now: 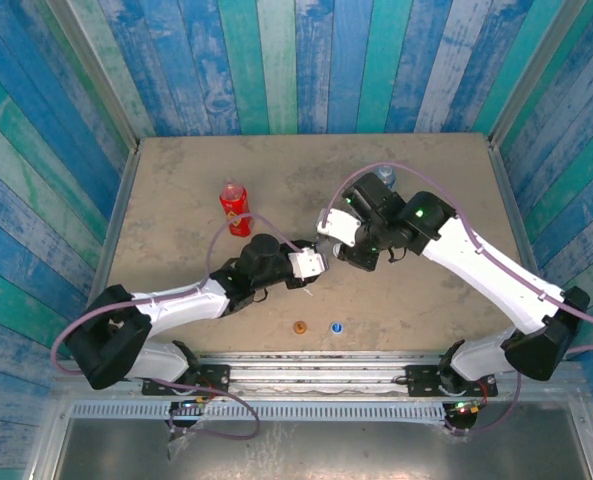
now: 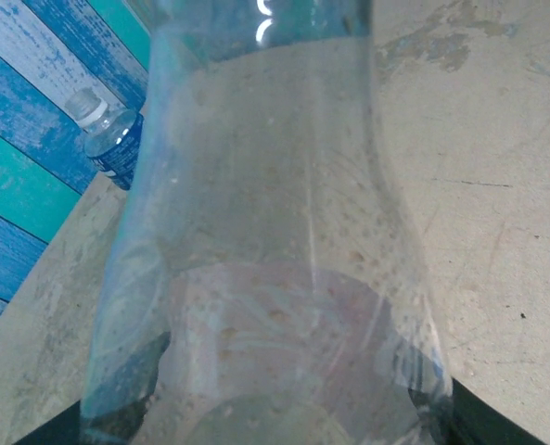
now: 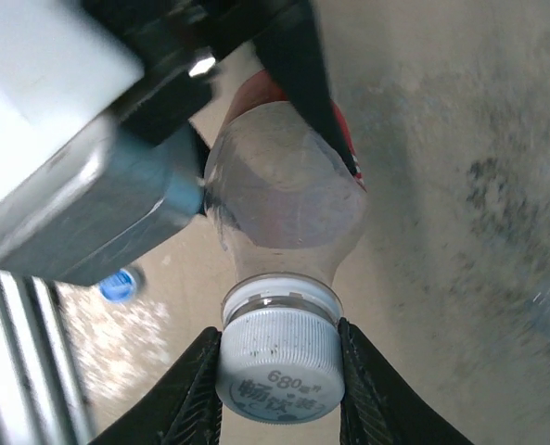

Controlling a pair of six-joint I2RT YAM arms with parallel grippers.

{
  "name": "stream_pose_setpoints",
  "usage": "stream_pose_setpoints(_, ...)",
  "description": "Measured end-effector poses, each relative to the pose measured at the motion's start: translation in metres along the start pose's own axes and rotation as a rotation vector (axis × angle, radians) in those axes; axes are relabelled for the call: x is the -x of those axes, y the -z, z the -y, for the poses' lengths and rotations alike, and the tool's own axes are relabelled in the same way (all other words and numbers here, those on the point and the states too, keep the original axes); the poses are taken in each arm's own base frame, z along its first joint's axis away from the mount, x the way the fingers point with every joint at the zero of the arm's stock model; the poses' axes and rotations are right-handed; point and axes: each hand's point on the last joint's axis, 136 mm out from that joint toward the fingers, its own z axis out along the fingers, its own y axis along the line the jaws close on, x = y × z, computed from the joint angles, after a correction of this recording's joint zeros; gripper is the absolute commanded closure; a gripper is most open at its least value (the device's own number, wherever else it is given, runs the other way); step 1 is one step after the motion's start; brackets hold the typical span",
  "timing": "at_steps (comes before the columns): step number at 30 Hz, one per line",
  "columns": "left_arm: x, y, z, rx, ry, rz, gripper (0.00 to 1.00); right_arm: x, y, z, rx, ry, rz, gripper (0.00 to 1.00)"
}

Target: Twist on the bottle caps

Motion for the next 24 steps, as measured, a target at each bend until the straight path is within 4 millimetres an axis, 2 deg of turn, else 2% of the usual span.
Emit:
stream_pose_setpoints(3,0.002,-0.001,-0.002,0.002,-0.003,0.0,0.46,0.002,0.001,0.0,0.011,-0.277,0.014,0.8)
stream_pose_setpoints(6,0.0,-0.001,-0.001,-0.002,0.0,-0.008,0.46,0.003,-0.001,-0.001,0.039,-0.519,0.008,0.76)
stream_pose_setpoints(9,-0.002,-0.001,-0.001,-0.004,0.002,-0.015,0.46,0.004,-0.002,-0.002,0.054,-0.652,0.001,0.67)
stream_pose_setpoints(11,-0.002,-0.001,-0.001,-0.005,0.002,-0.015,0.46,0.004,-0.001,-0.002,0.065,-0.673,0.0,0.5)
stream_pose_setpoints(14,0.003,-0.001,-0.003,-0.001,-0.001,-0.003,0.46,0.005,0.002,-0.004,0.075,-0.578,0.009,0.35)
stream_pose_setpoints(18,0.005,-0.001,-0.003,0.001,0.001,0.001,0.46,0.003,0.016,-0.006,0.065,-0.351,0.044,0.33)
stream_pose_setpoints(24,0.003,-0.001,-0.003,0.001,0.002,-0.006,0.46,0.006,0.05,-0.016,0.027,0.079,0.152,0.34)
